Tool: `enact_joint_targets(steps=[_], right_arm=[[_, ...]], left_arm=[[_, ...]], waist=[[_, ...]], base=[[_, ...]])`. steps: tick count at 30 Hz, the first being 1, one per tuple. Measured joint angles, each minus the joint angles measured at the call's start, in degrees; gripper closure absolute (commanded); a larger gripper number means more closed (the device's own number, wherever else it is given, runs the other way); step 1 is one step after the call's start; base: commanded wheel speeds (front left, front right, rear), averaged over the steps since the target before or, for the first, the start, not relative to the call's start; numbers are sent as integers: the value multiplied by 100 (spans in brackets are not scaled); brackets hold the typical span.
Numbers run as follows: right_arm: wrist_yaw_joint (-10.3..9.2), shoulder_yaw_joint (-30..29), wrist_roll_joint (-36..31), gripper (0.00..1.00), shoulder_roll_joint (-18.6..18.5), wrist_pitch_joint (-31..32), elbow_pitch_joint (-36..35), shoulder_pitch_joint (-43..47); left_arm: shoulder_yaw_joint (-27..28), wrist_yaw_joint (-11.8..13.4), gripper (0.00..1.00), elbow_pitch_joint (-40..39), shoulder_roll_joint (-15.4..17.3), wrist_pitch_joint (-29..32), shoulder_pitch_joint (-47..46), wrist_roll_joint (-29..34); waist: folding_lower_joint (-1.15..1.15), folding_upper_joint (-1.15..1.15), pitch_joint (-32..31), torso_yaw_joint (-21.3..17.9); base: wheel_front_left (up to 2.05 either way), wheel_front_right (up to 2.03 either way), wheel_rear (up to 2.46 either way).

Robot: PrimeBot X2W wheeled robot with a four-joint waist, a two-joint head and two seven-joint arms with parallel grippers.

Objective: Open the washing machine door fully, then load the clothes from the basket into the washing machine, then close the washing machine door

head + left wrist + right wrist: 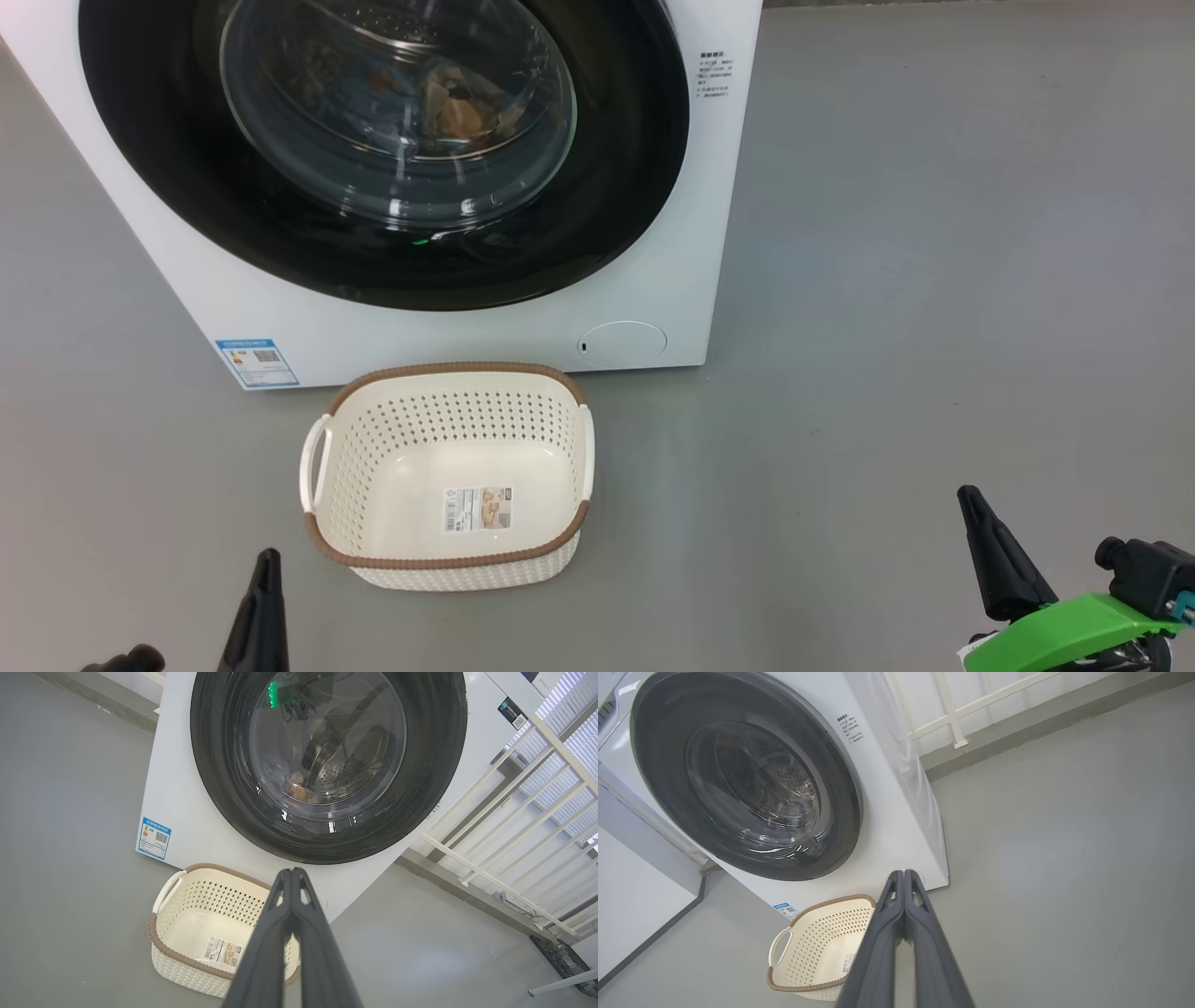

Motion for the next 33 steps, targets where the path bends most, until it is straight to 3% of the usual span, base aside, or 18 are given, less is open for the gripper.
enact_joint_targets(steps=[33], right_arm=[[-1,-278,1851,100,292,553,3,-13]], left_arm=[[171,0,100,231,0,488,-216,-1875]], waist=[[0,0,-77,55]], base=[[0,0,0]])
